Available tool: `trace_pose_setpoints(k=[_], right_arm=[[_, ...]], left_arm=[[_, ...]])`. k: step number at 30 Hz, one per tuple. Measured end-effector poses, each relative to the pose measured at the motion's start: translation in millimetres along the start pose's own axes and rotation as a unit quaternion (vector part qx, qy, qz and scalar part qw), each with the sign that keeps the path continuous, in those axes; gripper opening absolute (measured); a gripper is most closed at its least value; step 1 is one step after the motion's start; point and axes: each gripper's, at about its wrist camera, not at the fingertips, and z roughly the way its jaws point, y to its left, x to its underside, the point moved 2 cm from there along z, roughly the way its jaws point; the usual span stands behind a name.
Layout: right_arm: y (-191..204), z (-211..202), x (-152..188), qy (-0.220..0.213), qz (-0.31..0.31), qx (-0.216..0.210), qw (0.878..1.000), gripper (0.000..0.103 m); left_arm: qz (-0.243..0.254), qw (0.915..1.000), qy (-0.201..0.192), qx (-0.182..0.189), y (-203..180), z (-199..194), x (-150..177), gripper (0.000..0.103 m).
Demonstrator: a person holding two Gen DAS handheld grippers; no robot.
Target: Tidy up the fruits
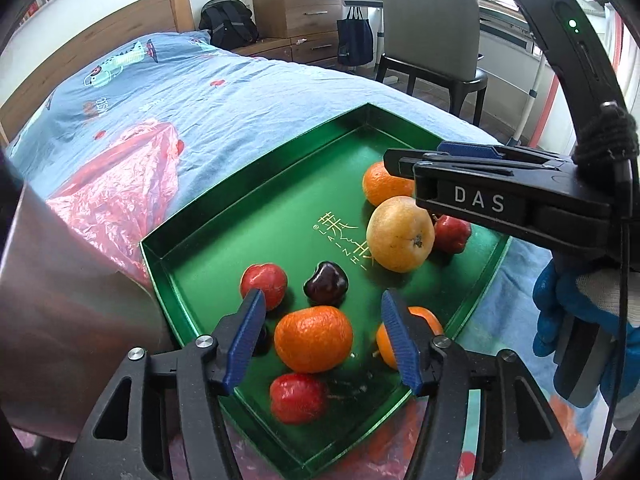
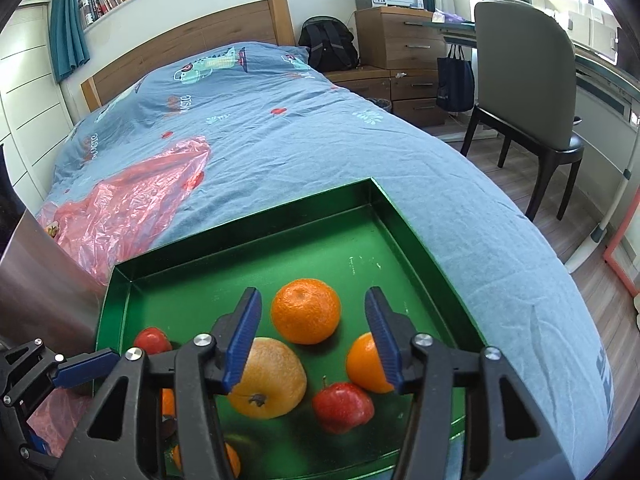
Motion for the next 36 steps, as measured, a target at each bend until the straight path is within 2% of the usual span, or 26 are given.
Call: trace_pose_setpoints(k=[3,8,11,21,26,33,34,36], right_arm=[[7.3,-17.1,4.9,-0.005,-0.006,0.002,1.0,0.089],[25.5,-43.7,22.5,-0.006,-0.016,-0.005,1.0,0.095],[39.5,-58.0,35.8,-0.002,-0.027,-0.008,1.0,0.098],[81.0,-105.9,81.1,0.007,-0.043,-0.017,0.999,0.102],[104.8,-124.1,105.2,0.009,-0.044,-0.023,0.999,0.103],[153.4,-140.4,133.4,0.002,-0.06,-0.035,0.998,0.103],[160.9,-142.7,135.9,-0.001,-0.064,-0.037,0.997,0.103],[175.1,-146.8,141.1,-0.006,-0.072,-0.04,0.997,0.103]], left_arm=[[-0.003,0.9999,-0.012,0.0,3.1,-20.7,10.8,0.059],[-0.022,0.9994,-0.026,-0.01,14.7,-53.4,32.6,0.065],[-0.03,0.9989,-0.029,-0.018,22.2,-71.1,46.8,0.073],[-0.072,0.9949,-0.037,-0.06,52.8,-122.8,100.8,0.075],[-0.106,0.989,-0.047,-0.091,78.9,-152.1,134.5,0.075],[-0.146,0.9803,-0.061,-0.118,115.3,-190.7,180.9,0.075],[-0.151,0.9791,-0.062,-0.121,120.1,-194.6,186.3,0.078],[-0.16,0.9766,-0.066,-0.128,129.4,-204.3,196.3,0.091]])
